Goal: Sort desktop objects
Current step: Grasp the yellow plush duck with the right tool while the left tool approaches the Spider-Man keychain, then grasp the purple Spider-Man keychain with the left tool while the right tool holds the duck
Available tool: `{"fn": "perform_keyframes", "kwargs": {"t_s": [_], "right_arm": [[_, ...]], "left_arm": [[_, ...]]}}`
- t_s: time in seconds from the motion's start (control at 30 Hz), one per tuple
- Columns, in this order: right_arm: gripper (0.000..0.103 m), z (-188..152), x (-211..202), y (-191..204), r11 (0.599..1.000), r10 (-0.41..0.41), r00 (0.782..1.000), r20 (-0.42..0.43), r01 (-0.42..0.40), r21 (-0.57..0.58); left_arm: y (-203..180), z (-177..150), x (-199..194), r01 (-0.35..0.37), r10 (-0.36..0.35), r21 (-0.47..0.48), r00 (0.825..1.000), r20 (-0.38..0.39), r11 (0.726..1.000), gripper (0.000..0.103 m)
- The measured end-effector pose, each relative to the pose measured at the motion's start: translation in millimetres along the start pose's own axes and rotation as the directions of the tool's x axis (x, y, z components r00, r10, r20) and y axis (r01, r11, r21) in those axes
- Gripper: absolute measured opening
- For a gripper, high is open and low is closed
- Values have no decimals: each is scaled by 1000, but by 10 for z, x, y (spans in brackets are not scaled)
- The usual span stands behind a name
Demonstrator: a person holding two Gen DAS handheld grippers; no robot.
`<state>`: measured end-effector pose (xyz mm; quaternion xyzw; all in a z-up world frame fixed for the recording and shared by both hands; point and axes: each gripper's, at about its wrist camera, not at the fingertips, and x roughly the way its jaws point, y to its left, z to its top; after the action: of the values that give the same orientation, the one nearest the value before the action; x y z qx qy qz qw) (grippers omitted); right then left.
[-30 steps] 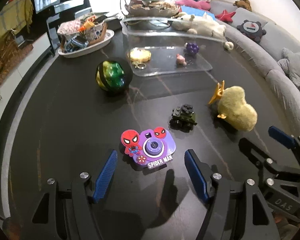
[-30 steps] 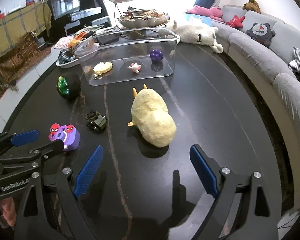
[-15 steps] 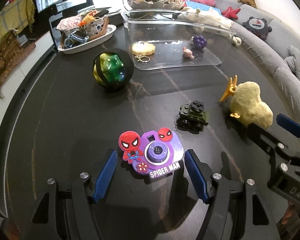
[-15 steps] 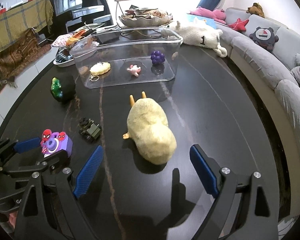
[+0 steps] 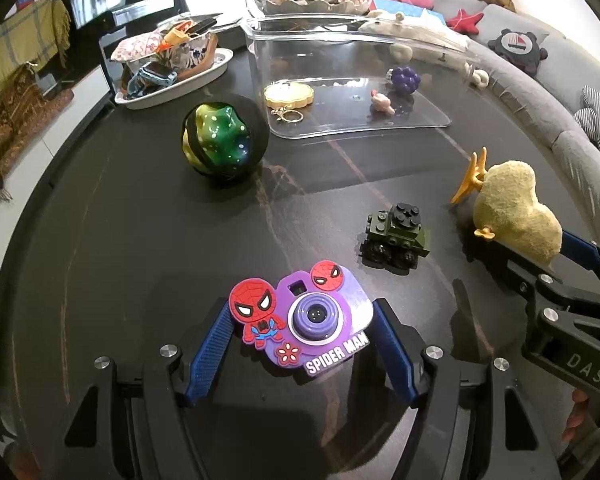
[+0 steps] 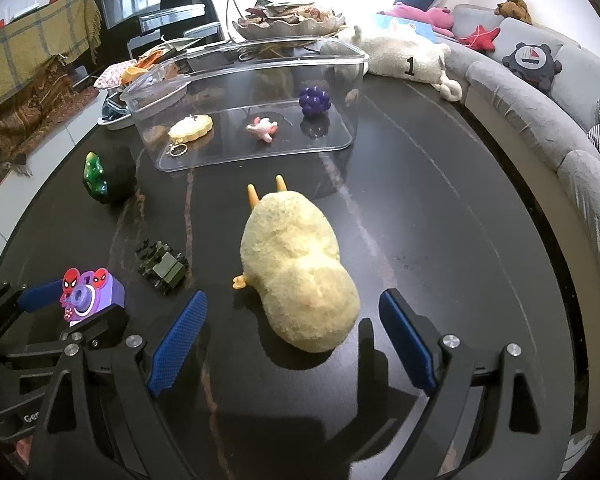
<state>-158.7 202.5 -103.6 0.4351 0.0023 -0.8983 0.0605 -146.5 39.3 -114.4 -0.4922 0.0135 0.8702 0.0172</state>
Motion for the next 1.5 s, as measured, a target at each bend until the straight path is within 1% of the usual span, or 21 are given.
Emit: {"fn": "perform_keyframes", "kwargs": {"t_s": [0.2,0.3,0.4,0.47,0.53,0.7,0.87,1.3,1.5], "right_arm": [[83,19,80,-30,1000,7,1000,-13,-7,21],[78,23,119,-49,999,20,1000,-23,-20,31],[70,26,150,-50,999,33,999,-33,-32,33],[61,29,169,-38,999,35,999,-38,-34,26],[56,29,171,-29,999,37,999,-38,-36,22],[55,23,133,7,1000,27,999,-24,-27,8],[55,23,33,44,999,40,999,4,-40,-3],[55,-7,-237,155,998,65,997,45,-65,-3],[55,-39,-401,215,997,81,994,67,-82,10]], "left_arm": [[7,14,10,-4,4,-2,1000,12,1000,66],[22,16,19,4,-4,-16,1000,15,1000,66],[27,11,19,0,0,-18,1000,23,1000,66],[23,12,26,-4,5,-16,1000,26,1000,66],[25,13,29,-9,9,-23,1000,28,1000,66],[57,22,33,-5,6,-51,1000,24,999,64],[51,15,0,-5,6,-42,1000,28,999,63],[46,60,-382,18,-16,-22,995,96,1000,63],[43,60,-564,16,-14,-14,993,121,1000,63]]}}
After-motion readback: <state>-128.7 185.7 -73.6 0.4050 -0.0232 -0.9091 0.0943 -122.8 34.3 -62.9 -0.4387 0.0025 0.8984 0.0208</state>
